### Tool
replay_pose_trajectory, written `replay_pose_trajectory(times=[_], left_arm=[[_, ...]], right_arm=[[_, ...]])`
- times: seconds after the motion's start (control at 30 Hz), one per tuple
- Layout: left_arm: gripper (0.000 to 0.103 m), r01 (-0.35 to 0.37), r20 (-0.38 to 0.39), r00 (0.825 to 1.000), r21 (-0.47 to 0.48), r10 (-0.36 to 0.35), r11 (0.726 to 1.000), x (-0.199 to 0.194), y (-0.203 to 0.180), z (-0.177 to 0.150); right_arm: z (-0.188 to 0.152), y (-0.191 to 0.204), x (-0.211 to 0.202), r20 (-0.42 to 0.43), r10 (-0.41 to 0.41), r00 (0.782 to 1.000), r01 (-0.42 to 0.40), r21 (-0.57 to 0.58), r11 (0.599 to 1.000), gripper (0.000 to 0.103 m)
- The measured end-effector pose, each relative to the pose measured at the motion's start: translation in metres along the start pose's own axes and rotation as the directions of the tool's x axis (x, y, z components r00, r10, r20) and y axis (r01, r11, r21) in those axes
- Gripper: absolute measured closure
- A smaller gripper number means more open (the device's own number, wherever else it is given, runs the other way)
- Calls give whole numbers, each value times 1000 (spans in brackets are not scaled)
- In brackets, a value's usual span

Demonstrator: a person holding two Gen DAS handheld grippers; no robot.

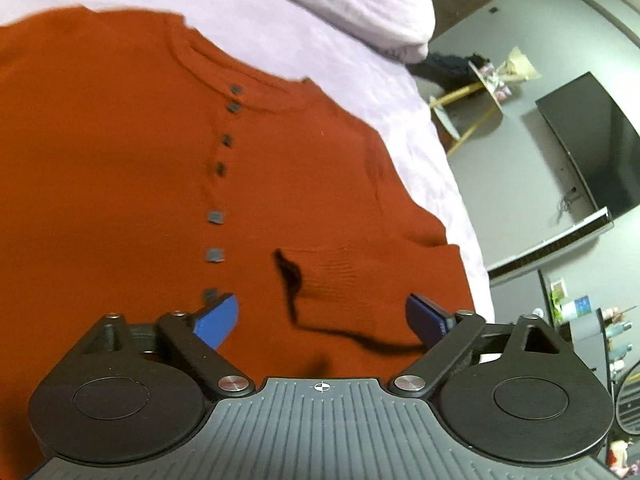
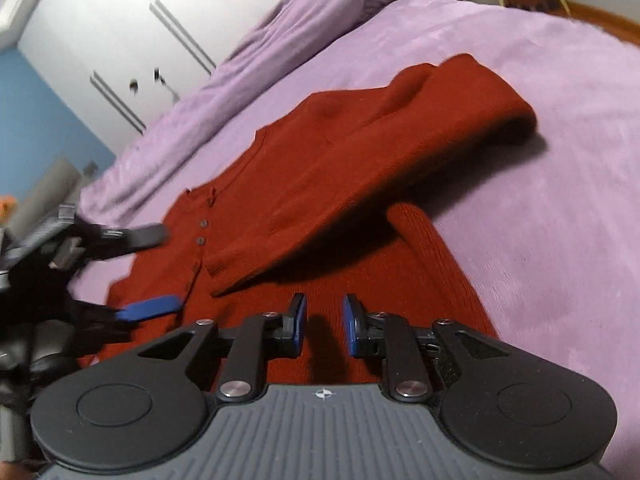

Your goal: Fold small clothes

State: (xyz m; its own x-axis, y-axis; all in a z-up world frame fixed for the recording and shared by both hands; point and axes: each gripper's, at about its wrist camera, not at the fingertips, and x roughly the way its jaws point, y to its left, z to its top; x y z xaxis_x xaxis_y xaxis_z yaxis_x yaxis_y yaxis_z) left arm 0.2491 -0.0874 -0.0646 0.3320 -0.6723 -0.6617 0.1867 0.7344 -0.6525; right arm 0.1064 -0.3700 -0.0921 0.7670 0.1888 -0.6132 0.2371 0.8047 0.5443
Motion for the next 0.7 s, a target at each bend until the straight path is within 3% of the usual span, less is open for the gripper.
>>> replay_pose_trajectory(times=[0.03,0.17,0.37,0.43,0.57,0.7], left_arm=[[22,-8,-27,1000,-10,8,1000,10,0,3],[30,-15,-70,998,-49,11,999,34,1,7],[69,-58,-90,994,-42,54,997,53,-4,12],[92,-71,-101,993,-44,66,996,57,-6,15],[96,-85,-76,993,14,86,996,55,-14,23],[96,-86,49,996,145,79,986,20,-34,44]], right_arm=[[0,-2,1,2,6,1000,-6,14,1000,84],[1,-2,5,-1,14,1000,-13,14,1000,84],[-3,-3,4,13,16,1000,-16,6,1000,84],[-4,-2,4,15,12,1000,-12,-2,1000,84],[-3,4,2,9,-2,1000,2,-30,1000,84],[-1,6,1,-1,-5,1000,5,-42,999,84]])
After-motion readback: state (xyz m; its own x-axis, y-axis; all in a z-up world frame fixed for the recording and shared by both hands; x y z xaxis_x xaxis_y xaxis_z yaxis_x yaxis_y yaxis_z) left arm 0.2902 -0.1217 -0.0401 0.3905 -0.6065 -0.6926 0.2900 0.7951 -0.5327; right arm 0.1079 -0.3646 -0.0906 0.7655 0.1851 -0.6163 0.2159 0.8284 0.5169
